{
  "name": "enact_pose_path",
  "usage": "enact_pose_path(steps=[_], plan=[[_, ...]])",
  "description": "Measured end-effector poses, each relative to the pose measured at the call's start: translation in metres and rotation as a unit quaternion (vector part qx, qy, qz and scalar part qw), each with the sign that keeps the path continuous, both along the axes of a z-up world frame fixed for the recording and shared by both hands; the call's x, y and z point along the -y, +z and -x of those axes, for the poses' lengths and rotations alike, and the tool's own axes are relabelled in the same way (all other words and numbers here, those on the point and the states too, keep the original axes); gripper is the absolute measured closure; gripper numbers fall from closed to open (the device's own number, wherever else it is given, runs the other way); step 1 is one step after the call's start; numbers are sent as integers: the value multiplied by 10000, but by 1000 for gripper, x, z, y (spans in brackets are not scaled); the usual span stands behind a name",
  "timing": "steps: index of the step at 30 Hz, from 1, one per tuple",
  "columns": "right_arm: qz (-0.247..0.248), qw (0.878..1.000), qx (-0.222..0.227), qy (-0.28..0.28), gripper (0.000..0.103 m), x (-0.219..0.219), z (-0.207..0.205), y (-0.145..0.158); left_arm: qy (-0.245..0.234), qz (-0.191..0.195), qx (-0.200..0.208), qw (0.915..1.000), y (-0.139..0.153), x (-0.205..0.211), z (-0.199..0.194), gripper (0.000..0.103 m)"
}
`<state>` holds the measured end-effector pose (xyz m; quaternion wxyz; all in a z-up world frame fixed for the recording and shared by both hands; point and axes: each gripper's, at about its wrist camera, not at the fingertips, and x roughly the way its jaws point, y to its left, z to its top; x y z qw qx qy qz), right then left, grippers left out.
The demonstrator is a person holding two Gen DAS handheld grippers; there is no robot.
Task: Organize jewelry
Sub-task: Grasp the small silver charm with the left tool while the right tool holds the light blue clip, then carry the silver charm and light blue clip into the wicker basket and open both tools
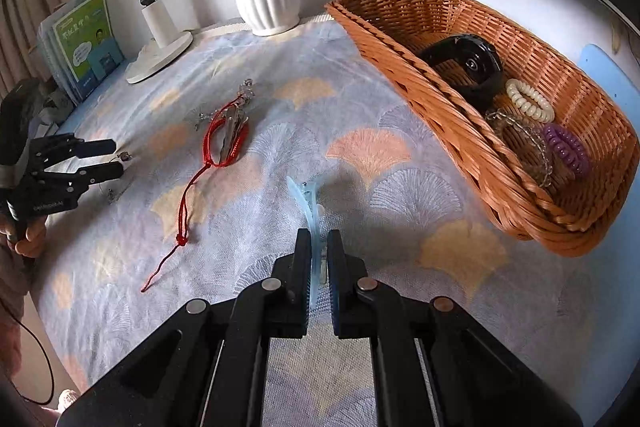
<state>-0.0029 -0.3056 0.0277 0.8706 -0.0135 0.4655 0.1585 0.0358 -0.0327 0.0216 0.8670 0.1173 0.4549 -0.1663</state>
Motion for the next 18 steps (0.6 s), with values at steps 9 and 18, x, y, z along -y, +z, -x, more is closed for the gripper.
enact_pose_path(steps=[9, 18], plan=[[-79, 10000, -11, 50, 94, 0, -2, 1, -168, 227, 17, 9996, 1, 6, -6, 92], [-365, 9990, 232, -89, 94, 14, 19, 29, -118, 1622, 158, 9866, 54, -8, -2, 92]])
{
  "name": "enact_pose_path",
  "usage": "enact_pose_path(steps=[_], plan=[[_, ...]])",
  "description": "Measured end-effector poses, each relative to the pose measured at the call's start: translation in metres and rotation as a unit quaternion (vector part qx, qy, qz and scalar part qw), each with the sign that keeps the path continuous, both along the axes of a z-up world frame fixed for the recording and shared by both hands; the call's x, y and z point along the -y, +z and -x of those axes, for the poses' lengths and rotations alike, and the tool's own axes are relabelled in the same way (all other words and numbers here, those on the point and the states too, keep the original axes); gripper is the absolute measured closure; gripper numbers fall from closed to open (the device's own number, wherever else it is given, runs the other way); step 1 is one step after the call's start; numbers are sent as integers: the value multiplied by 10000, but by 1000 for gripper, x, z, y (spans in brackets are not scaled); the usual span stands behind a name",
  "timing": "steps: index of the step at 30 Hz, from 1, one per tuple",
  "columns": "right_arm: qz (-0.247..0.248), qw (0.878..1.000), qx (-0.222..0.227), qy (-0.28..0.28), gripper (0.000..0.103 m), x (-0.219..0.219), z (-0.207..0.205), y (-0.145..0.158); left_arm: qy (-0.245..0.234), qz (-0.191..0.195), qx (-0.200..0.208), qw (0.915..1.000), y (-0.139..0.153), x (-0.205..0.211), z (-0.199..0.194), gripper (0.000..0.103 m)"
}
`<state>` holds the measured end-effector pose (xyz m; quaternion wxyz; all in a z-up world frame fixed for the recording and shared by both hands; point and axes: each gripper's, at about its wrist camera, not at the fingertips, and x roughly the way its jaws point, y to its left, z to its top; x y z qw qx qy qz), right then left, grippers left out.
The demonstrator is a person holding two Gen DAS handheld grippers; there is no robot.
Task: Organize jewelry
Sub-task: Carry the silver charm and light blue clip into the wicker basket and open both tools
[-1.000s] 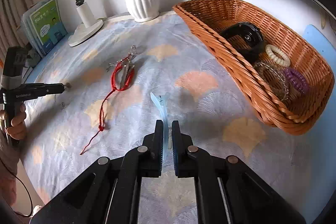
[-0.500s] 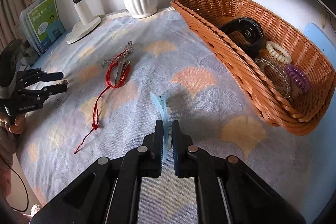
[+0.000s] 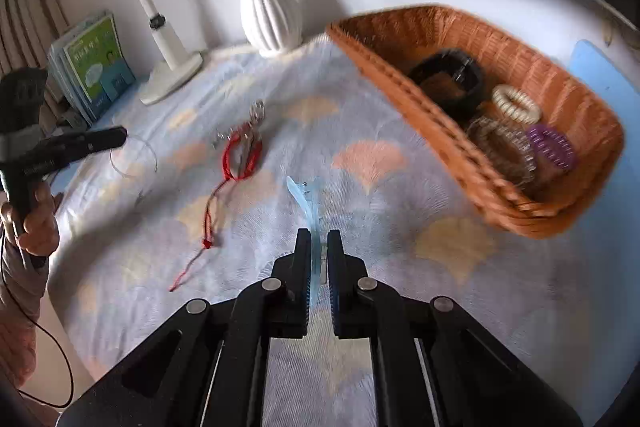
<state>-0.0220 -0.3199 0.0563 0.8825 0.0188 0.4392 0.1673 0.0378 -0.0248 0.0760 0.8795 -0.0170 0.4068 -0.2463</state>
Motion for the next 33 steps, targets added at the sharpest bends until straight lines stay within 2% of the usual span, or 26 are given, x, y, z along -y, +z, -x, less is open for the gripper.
enact_pose_path(steps=[3, 8, 12, 16, 20, 24, 28, 33], plan=[[-39, 9996, 278, -90, 94, 9, 9, 25, -200, 320, 128, 9992, 27, 8, -1, 92], [-73, 9956, 851, -391, 94, 35, 10, 75, -490, 429, 399, 9971, 64, 39, -13, 92], [-97, 9918, 983, -812, 94, 61, -17, 101, -746, 542, 659, 9936, 94, 78, -33, 92], [-194, 9876, 777, -1347, 94, 93, -65, 102, -1028, 790, 768, 9886, 112, 125, -70, 92], [-427, 9833, 381, -1726, 94, 114, -117, 82, -1231, 1051, 653, 9846, 104, 168, -110, 92], [-337, 9809, 195, -1906, 94, 122, -149, 61, -1362, 1266, 206, 9823, 72, 210, -154, 92], [-403, 9797, 139, -1958, 94, 127, -155, 47, -1320, 1337, -246, 9819, 36, 224, -185, 92], [-417, 9812, 8, -1883, 94, 125, -159, 36, -1089, 1217, -620, 9846, 2, 224, -206, 92]])
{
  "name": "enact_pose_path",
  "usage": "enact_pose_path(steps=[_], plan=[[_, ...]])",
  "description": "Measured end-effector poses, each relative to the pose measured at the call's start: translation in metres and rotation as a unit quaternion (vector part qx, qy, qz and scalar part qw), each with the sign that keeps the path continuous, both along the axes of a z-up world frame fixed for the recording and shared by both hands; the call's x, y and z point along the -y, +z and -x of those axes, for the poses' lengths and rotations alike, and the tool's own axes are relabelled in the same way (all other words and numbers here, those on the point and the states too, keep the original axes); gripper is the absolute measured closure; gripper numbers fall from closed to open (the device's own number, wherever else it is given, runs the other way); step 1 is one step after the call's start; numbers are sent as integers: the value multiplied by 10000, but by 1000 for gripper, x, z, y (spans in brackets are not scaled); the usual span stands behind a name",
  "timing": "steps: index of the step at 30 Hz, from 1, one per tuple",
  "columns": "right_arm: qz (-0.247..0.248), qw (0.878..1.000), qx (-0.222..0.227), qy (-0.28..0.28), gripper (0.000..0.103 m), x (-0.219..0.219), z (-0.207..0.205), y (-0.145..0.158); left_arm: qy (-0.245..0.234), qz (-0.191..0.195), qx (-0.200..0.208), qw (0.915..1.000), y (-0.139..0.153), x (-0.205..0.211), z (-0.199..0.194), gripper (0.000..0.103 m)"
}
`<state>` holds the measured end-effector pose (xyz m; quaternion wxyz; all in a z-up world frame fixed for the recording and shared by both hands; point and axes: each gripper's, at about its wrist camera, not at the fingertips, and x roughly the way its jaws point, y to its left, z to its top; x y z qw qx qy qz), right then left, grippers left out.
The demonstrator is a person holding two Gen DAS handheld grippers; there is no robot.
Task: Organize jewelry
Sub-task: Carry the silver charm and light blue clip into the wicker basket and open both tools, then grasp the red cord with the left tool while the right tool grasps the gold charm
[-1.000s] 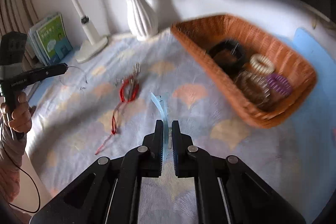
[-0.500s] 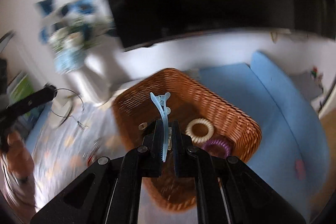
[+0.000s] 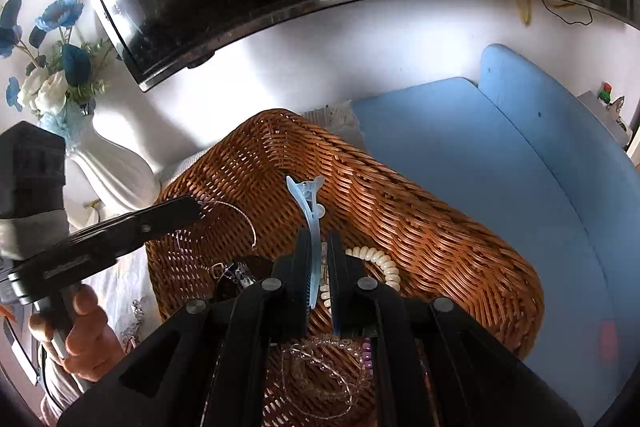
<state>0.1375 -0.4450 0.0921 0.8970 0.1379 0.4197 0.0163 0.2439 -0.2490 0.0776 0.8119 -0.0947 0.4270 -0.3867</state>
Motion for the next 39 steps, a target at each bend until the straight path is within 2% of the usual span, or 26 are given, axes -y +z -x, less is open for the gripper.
enact_pose_path(steps=[4, 11, 12, 13, 15, 16, 23, 27, 31, 35, 39], plan=[[9, 10000, -70, 42, 94, -5, -3, -6, 185, -241, 59, 9995, -7, -1, -7, 92], [-61, 10000, 5, -2, 93, -1, -4, -3, 335, -855, 536, 9943, -2, 17, 0, 91], [-108, 9999, -11, 8, 92, -1, -4, -3, 350, -928, 536, 9936, -2, 19, 1, 83], [-144, 9999, -30, 29, 91, 0, -4, -4, 369, -955, 523, 9934, -3, 17, -1, 70], [-205, 9998, -51, 50, 90, 2, -4, -6, 465, -984, 570, 9924, -3, 14, -2, 54], [-211, 9998, -48, 46, 89, 2, -4, -6, 550, -1025, 634, 9912, -1, 12, -2, 53], [-220, 9997, 45, 5, 86, 0, 7, 6, 647, -826, 639, 9924, 31, -16, 11, 53], [-407, 9986, 311, 138, 84, -10, 35, 31, 782, -1118, 1026, 9853, 66, -47, 45, 53], [-250, 9968, 607, 466, 74, -41, 77, 59, 990, -985, 1216, 9827, 93, -93, 84, 53], [-84, 9929, 817, 859, 72, -73, 126, 72, 1085, -887, 1137, 9836, 96, -129, 119, 53], [66, 9902, 879, 1087, 71, -99, 167, 58, 1101, -969, 997, 9842, 78, -158, 158, 53]])
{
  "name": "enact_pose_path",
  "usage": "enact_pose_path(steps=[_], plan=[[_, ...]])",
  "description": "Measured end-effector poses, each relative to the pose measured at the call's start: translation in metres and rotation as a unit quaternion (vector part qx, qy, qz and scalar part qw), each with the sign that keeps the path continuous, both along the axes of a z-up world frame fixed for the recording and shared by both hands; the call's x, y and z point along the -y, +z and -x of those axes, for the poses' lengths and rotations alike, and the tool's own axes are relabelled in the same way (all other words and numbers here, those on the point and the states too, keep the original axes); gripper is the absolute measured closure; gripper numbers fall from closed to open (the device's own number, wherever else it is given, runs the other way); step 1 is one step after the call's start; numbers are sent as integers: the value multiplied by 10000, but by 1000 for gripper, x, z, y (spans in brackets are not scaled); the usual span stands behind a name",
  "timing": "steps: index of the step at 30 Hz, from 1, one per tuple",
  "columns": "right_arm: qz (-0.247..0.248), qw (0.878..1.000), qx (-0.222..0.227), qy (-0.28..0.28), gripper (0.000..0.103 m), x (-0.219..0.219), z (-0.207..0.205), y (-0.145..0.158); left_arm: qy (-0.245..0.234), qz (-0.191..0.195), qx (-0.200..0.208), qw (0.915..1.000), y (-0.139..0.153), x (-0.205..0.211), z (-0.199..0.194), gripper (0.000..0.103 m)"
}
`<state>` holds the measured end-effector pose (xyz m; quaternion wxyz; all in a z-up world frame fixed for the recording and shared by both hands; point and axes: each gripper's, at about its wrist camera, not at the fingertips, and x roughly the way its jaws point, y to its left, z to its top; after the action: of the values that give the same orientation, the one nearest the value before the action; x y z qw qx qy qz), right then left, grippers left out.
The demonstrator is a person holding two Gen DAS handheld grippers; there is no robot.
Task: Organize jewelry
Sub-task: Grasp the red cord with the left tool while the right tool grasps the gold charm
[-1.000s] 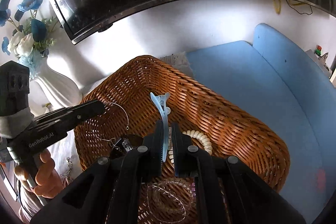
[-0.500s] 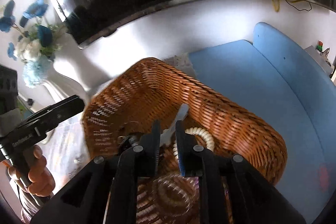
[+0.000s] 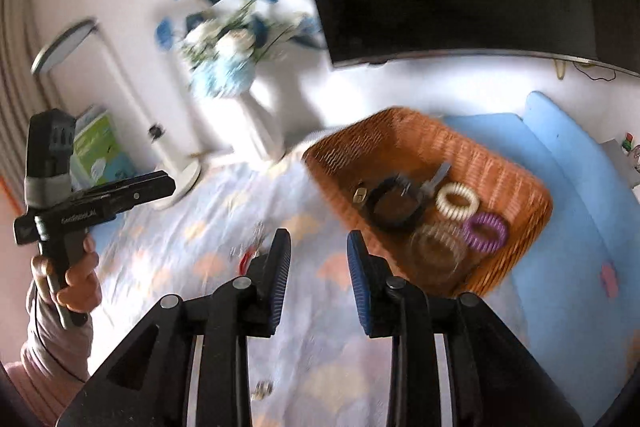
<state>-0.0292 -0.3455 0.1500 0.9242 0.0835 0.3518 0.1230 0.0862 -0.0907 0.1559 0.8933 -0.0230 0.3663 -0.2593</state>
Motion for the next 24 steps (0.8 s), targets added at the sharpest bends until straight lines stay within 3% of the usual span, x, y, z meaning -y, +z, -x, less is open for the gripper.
enact_pose_path(steps=[4, 11, 16, 19, 24], plan=[[225, 9995, -176, -150, 70, -14, 24, -29, -69, -55, -335, 9994, -36, -11, 20, 53], [-82, 9980, -608, 116, 70, -23, 55, -68, -66, -214, -1010, 9946, -91, -10, 25, 53], [-33, 9959, -808, 408, 70, -44, 69, -87, -47, -274, -1304, 9911, -109, -1, 19, 54], [-70, 9934, -908, 690, 70, -58, 76, -96, 65, -299, -1442, 9891, -119, -2, 12, 66], [-253, 9893, -1074, 960, 70, -69, 85, -108, 154, -216, -1592, 9869, -128, 0, 3, 68]])
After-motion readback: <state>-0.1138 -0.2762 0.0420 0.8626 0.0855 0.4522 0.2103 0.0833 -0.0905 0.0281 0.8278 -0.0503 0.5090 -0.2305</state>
